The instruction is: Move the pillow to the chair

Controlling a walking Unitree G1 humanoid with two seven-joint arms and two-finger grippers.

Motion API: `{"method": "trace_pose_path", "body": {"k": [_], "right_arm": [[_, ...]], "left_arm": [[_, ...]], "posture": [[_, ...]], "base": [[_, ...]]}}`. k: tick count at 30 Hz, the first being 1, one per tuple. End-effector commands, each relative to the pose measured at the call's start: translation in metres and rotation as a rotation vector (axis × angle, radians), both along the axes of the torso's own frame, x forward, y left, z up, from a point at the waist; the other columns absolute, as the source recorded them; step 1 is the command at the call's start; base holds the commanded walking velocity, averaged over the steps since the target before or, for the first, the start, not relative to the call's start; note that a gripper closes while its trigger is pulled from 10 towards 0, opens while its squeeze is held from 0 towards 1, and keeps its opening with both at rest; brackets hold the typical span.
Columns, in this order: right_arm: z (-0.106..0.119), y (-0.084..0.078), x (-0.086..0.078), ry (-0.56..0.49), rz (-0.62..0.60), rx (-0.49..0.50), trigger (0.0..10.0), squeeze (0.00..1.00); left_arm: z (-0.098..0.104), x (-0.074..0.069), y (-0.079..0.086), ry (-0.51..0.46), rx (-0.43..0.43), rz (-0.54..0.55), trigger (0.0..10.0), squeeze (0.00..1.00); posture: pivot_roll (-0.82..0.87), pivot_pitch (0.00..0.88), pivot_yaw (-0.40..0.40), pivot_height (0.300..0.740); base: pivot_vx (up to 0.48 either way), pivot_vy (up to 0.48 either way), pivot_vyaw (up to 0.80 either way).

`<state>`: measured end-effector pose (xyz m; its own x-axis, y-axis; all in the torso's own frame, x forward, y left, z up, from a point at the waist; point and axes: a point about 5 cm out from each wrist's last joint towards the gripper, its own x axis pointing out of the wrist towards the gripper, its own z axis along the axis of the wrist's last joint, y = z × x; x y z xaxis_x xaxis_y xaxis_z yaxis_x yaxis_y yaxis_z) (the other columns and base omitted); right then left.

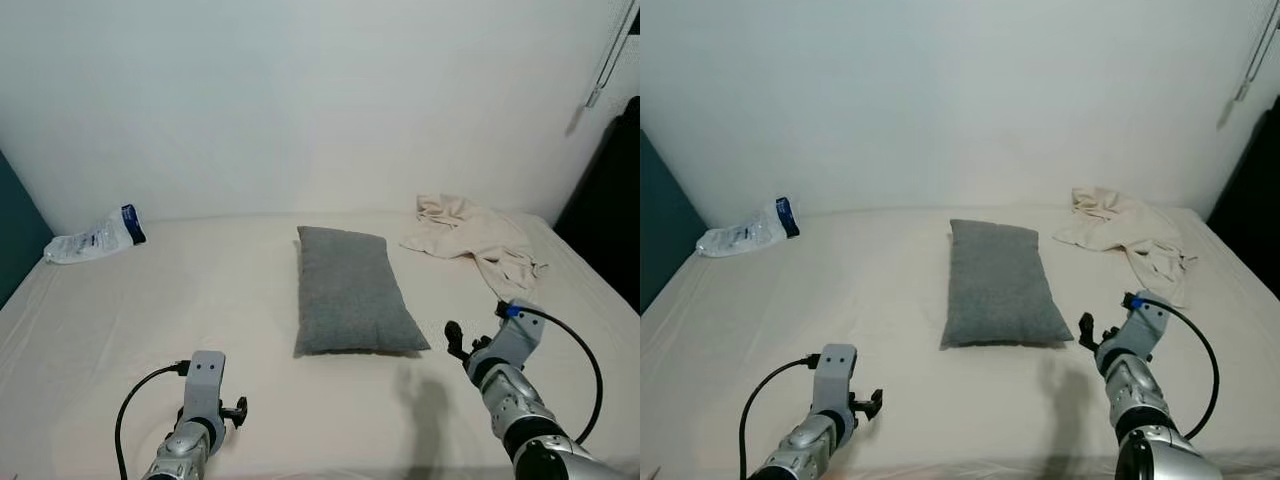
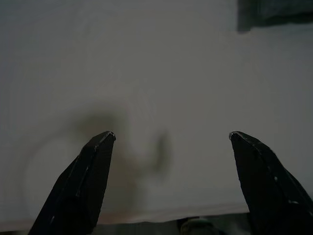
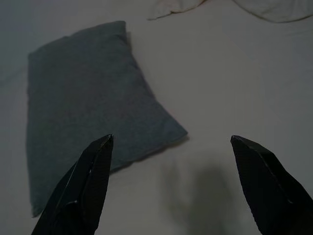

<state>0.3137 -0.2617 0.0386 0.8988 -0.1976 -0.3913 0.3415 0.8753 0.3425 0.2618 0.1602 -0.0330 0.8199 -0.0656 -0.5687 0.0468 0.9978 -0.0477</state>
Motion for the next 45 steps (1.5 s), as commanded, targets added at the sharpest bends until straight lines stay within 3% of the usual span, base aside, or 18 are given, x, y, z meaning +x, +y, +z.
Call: {"method": "trace_pose_path", "body": {"k": [1, 16, 22, 27, 32, 37, 42, 45], "right_arm": [[0.001, 0.004, 0.003, -0.011, 0.002, 0.038, 10.0, 0.00], [0.008, 0.003, 0.007, -0.070, 0.001, 0.090, 10.0, 0.00], [0.013, 0.004, 0.010, -0.131, -0.005, 0.188, 10.0, 0.00], [0.009, 0.003, 0.008, -0.113, -0.051, 0.224, 10.0, 0.00], [-0.004, 0.020, 0.004, -0.052, -0.045, 0.197, 10.0, 0.00], [-0.015, 0.037, 0.001, -0.015, -0.007, 0.283, 10.0, 0.00], [-0.014, 0.047, 0.003, -0.062, 0.035, 0.377, 10.0, 0.00], [-0.010, 0.047, 0.006, -0.087, 0.037, 0.386, 10.0, 0.00]], "left_arm": [[0.000, 0.000, 0.002, -0.003, -0.001, 0.006, 10.0, 0.00], [-0.001, -0.002, -0.003, -0.002, -0.006, -0.002, 10.0, 0.00], [-0.002, -0.004, -0.003, -0.001, 0.000, -0.011, 10.0, 0.00], [-0.003, -0.005, -0.003, -0.003, 0.009, -0.024, 10.0, 0.00], [-0.004, -0.007, -0.001, -0.006, 0.015, -0.031, 10.0, 0.00], [-0.006, -0.011, 0.001, -0.006, 0.021, -0.042, 10.0, 0.00], [-0.005, -0.013, -0.003, -0.041, 0.011, -0.079, 10.0, 0.00], [0.000, -0.011, -0.009, -0.082, -0.007, -0.115, 10.0, 0.00]], "posture": [[-0.04, 0.000, 0.043, 0.625], [-0.04, 0.006, 0.038, 0.615], [-0.04, 0.012, 0.040, 0.615], [-0.04, 0.020, 0.042, 0.615], [-0.03, 0.033, 0.045, 0.615], [-0.01, 0.056, 0.052, 0.615], [0.01, 0.099, 0.067, 0.615], [0.02, 0.119, 0.071, 0.615]], "base": [[0.000, 0.000, 0.00], [0.000, 0.000, 0.00], [0.000, 0.000, 0.00], [0.000, 0.000, 0.00], [0.000, 0.000, 0.00], [0.000, 0.000, 0.00], [0.000, 0.000, 0.00], [0.000, 0.000, 0.00]]}}
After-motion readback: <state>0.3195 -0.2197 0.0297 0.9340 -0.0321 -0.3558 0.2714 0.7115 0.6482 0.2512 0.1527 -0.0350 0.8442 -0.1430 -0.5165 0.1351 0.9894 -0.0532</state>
